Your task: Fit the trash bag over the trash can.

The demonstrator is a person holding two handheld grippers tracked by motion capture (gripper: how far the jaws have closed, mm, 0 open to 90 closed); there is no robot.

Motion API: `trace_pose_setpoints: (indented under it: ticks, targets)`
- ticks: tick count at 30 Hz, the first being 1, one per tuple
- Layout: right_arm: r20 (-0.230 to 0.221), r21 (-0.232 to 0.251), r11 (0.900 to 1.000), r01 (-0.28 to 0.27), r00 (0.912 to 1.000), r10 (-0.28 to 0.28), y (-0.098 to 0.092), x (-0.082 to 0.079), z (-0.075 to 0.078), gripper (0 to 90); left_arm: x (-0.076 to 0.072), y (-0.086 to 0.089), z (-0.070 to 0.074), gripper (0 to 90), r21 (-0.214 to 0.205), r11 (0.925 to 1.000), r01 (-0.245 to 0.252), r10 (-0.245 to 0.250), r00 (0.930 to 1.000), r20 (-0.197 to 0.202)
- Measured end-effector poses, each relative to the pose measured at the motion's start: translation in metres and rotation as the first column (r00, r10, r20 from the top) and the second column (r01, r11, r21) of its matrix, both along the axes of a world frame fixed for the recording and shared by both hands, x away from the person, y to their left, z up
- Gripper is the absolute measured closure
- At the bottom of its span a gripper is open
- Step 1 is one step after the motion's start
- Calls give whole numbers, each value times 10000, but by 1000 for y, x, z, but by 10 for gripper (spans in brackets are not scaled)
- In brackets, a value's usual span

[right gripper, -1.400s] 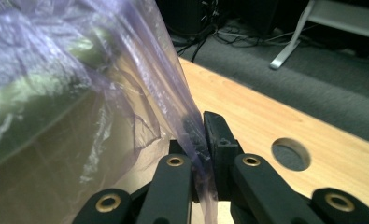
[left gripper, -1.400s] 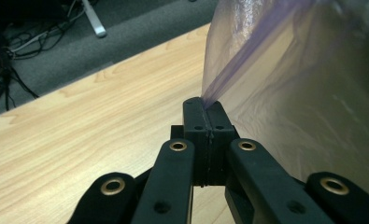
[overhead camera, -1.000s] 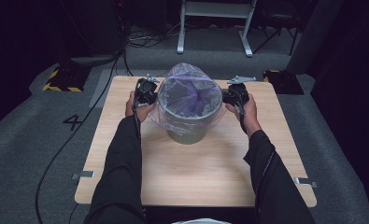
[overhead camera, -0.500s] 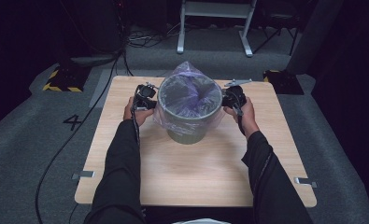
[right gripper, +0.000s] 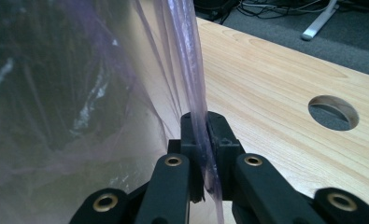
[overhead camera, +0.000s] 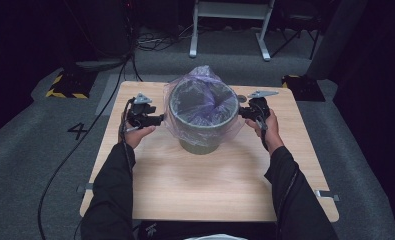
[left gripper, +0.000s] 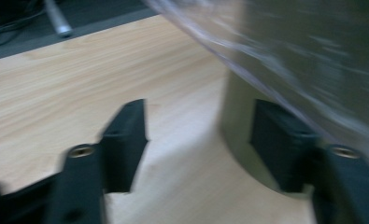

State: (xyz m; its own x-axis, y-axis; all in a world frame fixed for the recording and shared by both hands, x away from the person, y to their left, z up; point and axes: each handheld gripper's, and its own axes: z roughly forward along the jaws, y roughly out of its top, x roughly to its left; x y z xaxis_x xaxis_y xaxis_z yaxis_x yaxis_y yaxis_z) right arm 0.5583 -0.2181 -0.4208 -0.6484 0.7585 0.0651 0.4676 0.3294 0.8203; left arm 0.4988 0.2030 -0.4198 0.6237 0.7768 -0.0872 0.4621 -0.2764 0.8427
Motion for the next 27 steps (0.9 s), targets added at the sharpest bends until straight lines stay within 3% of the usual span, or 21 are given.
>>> trace_pose_setpoints:
  ticks: [4,11,14,16,18,21,22,24,27]
  targets:
    - [174,-119,9999,-73,9998,75,-1,-4,2,866,-27,1,2,185,313,9949,954,-963,9950,278]
    - [361,-392,9989,-273,9989,287,5,-8,9,855,-62,-10,11,153,149,9754,2198,-2202,9708,950]
    - [434,-469,9982,-375,9983,395,8,-9,10,849,-65,-22,14,154,227,9659,2580,-2590,9608,985]
    - [445,-489,9981,-388,9982,410,10,-10,11,845,-63,-32,15,155,428,9638,2631,-2661,9587,1003]
    - [469,-506,9978,-428,9979,452,11,-10,11,845,-59,-38,15,174,510,9664,2521,-2563,9608,1060]
    - [473,-536,9973,-511,9974,537,13,-11,11,845,-52,-43,16,449,792,9759,2032,-2118,9696,1229]
    - [482,-526,9973,-509,9974,534,13,-10,11,845,-49,-42,16,499,832,9724,2182,-2268,9671,1148]
    - [514,-508,9972,-552,9970,578,13,-11,11,845,-47,-42,15,744,965,9769,1909,-2028,9699,1345]
    - [534,-536,9968,-589,9967,618,13,-12,10,845,-44,-40,11,892,1103,9754,1910,-2047,9701,1302]
